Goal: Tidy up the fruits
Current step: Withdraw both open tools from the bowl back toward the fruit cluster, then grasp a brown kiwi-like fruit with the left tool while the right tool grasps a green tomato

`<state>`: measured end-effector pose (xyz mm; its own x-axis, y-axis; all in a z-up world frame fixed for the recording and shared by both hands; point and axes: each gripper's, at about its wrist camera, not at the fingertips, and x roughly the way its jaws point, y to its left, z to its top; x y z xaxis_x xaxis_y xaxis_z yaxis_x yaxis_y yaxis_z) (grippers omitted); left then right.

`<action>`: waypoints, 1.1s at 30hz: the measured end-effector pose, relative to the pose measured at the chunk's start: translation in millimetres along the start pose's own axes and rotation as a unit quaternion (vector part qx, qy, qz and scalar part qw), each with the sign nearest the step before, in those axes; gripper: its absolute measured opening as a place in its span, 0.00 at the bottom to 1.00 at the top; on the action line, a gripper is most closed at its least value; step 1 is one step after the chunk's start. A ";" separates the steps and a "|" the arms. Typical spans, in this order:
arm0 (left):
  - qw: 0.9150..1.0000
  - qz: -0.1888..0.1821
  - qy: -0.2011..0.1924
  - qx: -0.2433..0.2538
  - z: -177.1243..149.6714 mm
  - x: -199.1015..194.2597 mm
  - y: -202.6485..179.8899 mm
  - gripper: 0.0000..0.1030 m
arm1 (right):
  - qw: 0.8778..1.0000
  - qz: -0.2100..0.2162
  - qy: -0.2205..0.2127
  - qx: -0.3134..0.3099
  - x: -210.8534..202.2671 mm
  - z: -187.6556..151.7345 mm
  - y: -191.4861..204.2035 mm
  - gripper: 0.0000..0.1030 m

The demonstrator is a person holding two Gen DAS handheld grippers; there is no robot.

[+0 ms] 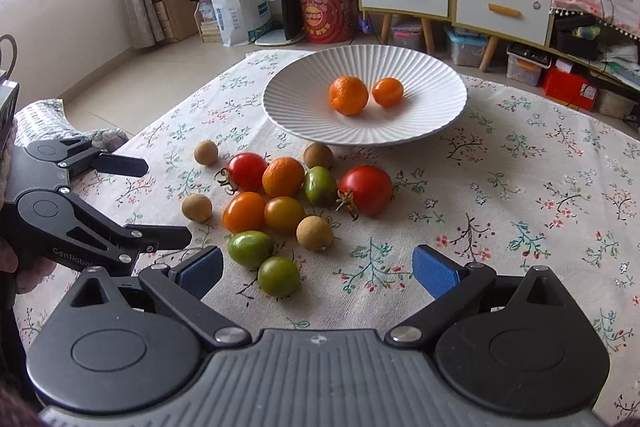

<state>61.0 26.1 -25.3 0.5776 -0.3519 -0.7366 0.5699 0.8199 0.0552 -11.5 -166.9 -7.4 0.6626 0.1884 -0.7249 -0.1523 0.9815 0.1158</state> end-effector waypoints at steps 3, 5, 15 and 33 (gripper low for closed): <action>1.000 -0.002 0.000 0.004 -2.8 1.7 -0.4 0.95 | 1.000 -0.003 0.006 -0.019 3.3 -5.8 7.1 0.98; 1.000 -0.007 0.002 0.003 -4.4 4.3 -0.6 0.95 | 1.000 -0.006 0.009 -0.029 4.9 -8.6 10.1 0.98; 1.000 -0.017 0.012 0.001 -9.4 13.2 -0.8 0.91 | 0.997 0.002 0.019 -0.073 10.9 -18.0 23.9 0.80; 0.999 -0.042 0.003 -0.003 -3.5 15.3 -1.4 0.54 | 0.997 0.015 0.028 -0.071 14.3 -16.8 28.6 0.45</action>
<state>67.0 21.2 -39.0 0.5239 -0.4164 -0.7431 0.6126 0.7903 -0.0110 -18.8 -136.7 -25.8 0.6146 0.2115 -0.7599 -0.2765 0.9600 0.0435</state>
